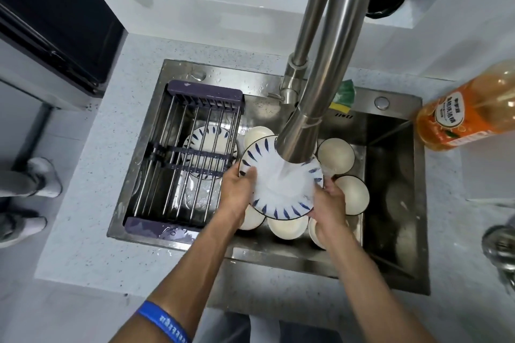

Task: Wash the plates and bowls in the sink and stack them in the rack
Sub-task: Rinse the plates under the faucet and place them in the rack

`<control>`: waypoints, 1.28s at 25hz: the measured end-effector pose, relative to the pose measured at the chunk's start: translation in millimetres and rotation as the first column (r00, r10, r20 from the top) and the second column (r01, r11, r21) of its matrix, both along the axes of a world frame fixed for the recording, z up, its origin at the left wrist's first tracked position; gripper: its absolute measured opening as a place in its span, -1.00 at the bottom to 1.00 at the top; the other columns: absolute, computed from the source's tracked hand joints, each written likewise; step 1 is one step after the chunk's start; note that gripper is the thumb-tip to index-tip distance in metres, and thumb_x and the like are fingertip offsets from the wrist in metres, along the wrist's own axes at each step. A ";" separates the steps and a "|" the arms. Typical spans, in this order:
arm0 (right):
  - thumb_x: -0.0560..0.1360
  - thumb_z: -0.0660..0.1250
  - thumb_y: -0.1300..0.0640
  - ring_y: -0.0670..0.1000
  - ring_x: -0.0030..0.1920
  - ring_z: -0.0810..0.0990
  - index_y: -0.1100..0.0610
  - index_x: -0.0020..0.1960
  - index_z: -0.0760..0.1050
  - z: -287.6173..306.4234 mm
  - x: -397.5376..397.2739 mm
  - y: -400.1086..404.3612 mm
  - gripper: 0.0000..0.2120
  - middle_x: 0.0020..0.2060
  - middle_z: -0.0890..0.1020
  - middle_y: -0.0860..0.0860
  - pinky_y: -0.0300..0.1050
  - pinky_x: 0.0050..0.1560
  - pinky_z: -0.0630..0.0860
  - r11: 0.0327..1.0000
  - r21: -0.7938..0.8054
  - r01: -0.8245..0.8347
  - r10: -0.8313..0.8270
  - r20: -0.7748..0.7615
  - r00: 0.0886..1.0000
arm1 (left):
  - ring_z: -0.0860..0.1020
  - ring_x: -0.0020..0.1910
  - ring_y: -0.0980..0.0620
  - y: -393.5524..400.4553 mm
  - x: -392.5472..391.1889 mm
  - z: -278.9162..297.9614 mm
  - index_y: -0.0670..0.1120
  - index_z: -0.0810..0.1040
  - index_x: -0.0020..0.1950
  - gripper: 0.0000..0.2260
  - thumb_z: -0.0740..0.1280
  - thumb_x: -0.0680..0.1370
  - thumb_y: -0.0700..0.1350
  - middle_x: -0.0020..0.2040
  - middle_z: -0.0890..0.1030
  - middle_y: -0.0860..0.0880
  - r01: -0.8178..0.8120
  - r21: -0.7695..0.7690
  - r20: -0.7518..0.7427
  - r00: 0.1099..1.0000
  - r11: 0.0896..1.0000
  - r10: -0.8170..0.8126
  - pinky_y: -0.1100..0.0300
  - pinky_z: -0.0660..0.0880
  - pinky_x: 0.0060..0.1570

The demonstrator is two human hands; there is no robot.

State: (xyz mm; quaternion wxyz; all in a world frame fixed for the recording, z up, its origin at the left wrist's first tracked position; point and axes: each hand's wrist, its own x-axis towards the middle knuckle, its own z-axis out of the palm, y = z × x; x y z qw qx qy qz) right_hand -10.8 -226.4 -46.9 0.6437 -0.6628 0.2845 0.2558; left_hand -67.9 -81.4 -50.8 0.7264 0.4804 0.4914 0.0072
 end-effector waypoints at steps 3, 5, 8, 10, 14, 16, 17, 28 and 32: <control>0.57 0.29 0.26 -0.04 -0.27 0.67 0.12 -0.09 0.60 2.8 -6.9 2.8 -0.86 -0.15 0.70 0.05 -0.17 -0.37 0.59 0.996 -0.042 -0.073 0.068 -0.109 0.992 | 0.64 0.11 -0.08 5.7 -11.1 8.5 -0.07 0.53 0.29 -0.72 0.28 0.61 -0.29 0.14 0.68 -0.07 0.000 -0.045 0.003 1.000 0.999 0.001 -0.05 0.59 0.12; 0.58 0.28 0.27 -0.09 -0.35 0.65 0.12 -0.06 0.59 -0.3 -4.0 0.9 -0.87 -0.18 0.66 0.07 -0.21 -0.43 0.55 0.993 -0.019 -0.113 0.110 -0.112 0.988 | 0.64 0.07 -0.01 13.2 -10.3 10.3 -0.05 0.52 0.29 -0.73 0.26 0.63 -0.28 0.15 0.66 -0.06 0.092 -0.094 -0.032 0.995 0.991 -0.096 0.07 0.62 0.02; 0.59 0.29 0.21 0.02 -0.22 0.69 0.13 0.02 0.59 4.0 -7.0 5.3 -0.90 -0.13 0.70 0.06 -0.02 -0.25 0.64 0.995 0.063 -0.081 0.089 -0.141 0.986 | 0.66 -0.05 0.01 18.4 -15.6 8.3 -0.08 0.56 0.12 -0.84 0.27 0.62 -0.29 0.00 0.70 -0.05 -0.073 -0.146 -0.025 0.997 0.987 0.070 0.10 0.63 -0.08; 0.58 0.29 0.19 0.02 -0.27 0.68 0.14 -0.03 0.58 10.1 -5.8 3.8 -0.90 -0.18 0.70 0.06 -0.07 -0.38 0.60 0.970 -0.048 -0.237 0.229 -0.130 0.965 | 0.66 -0.09 -0.03 11.9 -23.7 2.7 -0.10 0.58 0.08 -0.87 0.35 0.58 -0.28 -0.08 0.72 -0.05 -0.040 -0.188 -0.083 0.996 0.981 0.024 0.06 0.62 -0.10; 0.60 0.20 0.17 0.02 -0.18 0.67 0.09 -0.10 0.56 23.1 -0.6 -11.0 -0.81 -0.17 0.68 0.03 -0.07 -0.35 0.60 0.919 -0.279 -0.279 0.324 0.130 0.937 | 0.68 -0.05 -0.16 -4.1 -21.4 -7.6 -0.20 0.65 0.05 -0.87 0.45 0.52 -0.20 -0.02 0.72 -0.19 -0.180 -0.229 -0.094 0.982 0.957 0.163 0.02 0.65 -0.10; 0.62 0.22 0.13 0.03 -0.06 0.67 0.06 0.01 0.58 19.1 -16.6 -12.8 -0.84 -0.10 0.69 -0.02 -0.01 -0.13 0.63 0.927 -0.318 -0.199 0.281 0.238 0.930 | 0.69 -0.07 -0.14 -12.0 -8.2 -3.4 -0.14 0.64 0.06 -0.88 0.44 0.53 -0.23 0.01 0.71 -0.19 -0.217 -0.321 -0.083 0.976 0.922 0.201 0.00 0.66 -0.09; 0.63 0.24 0.13 0.02 -0.02 0.67 0.04 0.09 0.58 14.5 -27.6 -9.4 -0.86 -0.05 0.69 -0.04 0.03 -0.09 0.65 0.968 -0.223 -0.115 0.164 0.213 0.963 | 0.69 -0.11 -0.11 -14.7 -3.0 0.0 -0.12 0.64 0.07 -0.86 0.44 0.52 -0.24 0.00 0.71 -0.18 -0.227 -0.321 -0.046 0.974 0.919 0.224 -0.04 0.65 -0.06; 0.59 0.28 0.20 0.14 0.06 0.69 0.15 0.22 0.58 -13.5 -18.7 15.6 -0.77 0.08 0.70 0.12 0.03 -0.05 0.64 0.943 0.325 0.074 0.012 -0.256 0.967 | 0.63 0.04 -0.12 19.4 -20.8 29.7 -0.15 0.58 0.11 -0.74 0.22 0.48 -0.32 0.03 0.68 -0.14 -0.080 -0.347 0.165 0.976 0.935 0.145 0.03 0.61 -0.02; 0.56 0.24 0.24 0.18 0.13 0.66 0.22 0.27 0.55 0.2 1.4 -1.9 -0.69 0.15 0.66 0.17 0.03 0.00 0.63 0.947 0.306 -0.095 0.167 -0.219 0.961 | 0.64 -0.02 -0.08 13.7 -18.6 21.5 -0.20 0.58 0.12 -0.74 0.27 0.45 -0.24 -0.03 0.69 -0.12 0.029 -0.333 0.149 0.989 0.943 0.022 0.11 0.61 -0.05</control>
